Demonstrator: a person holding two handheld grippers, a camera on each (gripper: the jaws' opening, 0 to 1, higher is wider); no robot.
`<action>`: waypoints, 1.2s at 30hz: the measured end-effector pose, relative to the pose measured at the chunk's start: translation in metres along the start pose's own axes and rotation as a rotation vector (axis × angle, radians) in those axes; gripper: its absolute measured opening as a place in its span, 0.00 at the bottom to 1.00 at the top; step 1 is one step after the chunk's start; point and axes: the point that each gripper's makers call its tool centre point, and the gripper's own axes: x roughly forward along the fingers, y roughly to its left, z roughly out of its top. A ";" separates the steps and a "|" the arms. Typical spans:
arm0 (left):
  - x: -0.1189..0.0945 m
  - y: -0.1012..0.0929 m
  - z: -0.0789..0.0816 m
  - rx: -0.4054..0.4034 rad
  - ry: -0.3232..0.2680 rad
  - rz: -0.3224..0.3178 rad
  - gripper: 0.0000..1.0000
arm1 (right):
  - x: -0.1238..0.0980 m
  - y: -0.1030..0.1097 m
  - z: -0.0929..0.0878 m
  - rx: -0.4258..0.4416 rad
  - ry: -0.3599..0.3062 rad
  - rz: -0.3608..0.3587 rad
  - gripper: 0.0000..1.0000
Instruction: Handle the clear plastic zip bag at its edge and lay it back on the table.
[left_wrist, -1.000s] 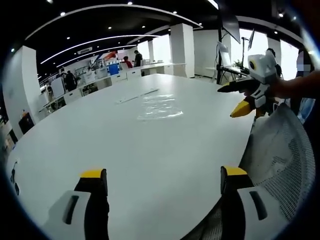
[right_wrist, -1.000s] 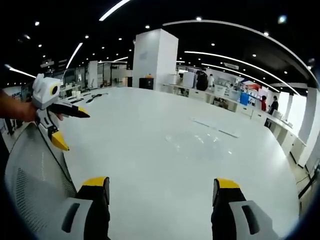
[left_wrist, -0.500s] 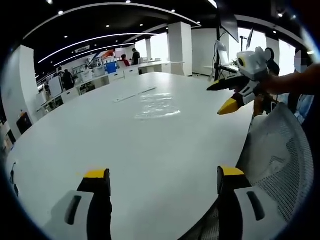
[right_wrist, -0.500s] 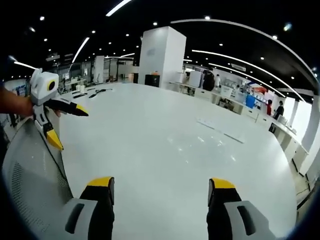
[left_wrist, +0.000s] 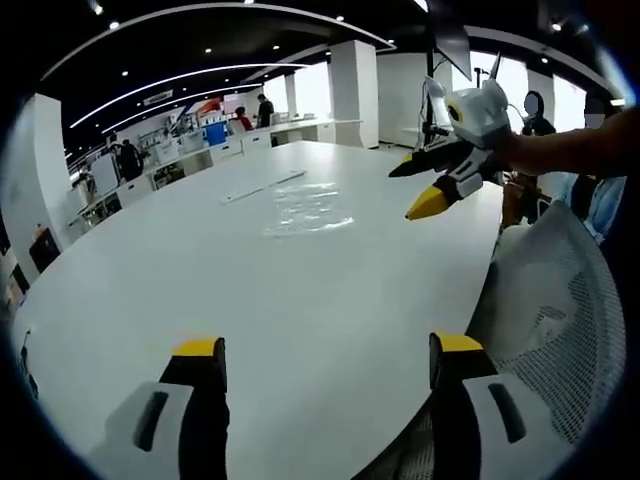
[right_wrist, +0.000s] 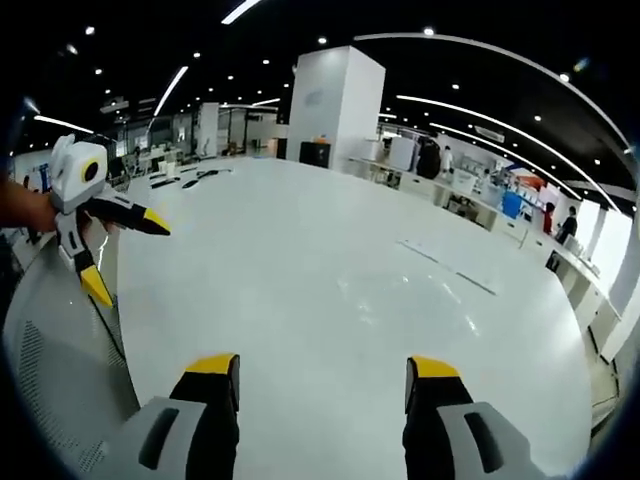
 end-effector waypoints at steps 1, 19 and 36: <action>0.000 -0.001 -0.001 -0.001 0.002 -0.002 0.81 | 0.002 -0.002 0.001 0.000 -0.001 0.000 0.65; 0.000 0.002 -0.004 -0.001 0.014 -0.008 0.79 | 0.033 -0.013 -0.006 0.015 0.064 0.046 0.51; 0.002 0.000 -0.003 0.009 0.023 -0.009 0.77 | 0.066 -0.015 -0.007 0.036 0.095 0.058 0.35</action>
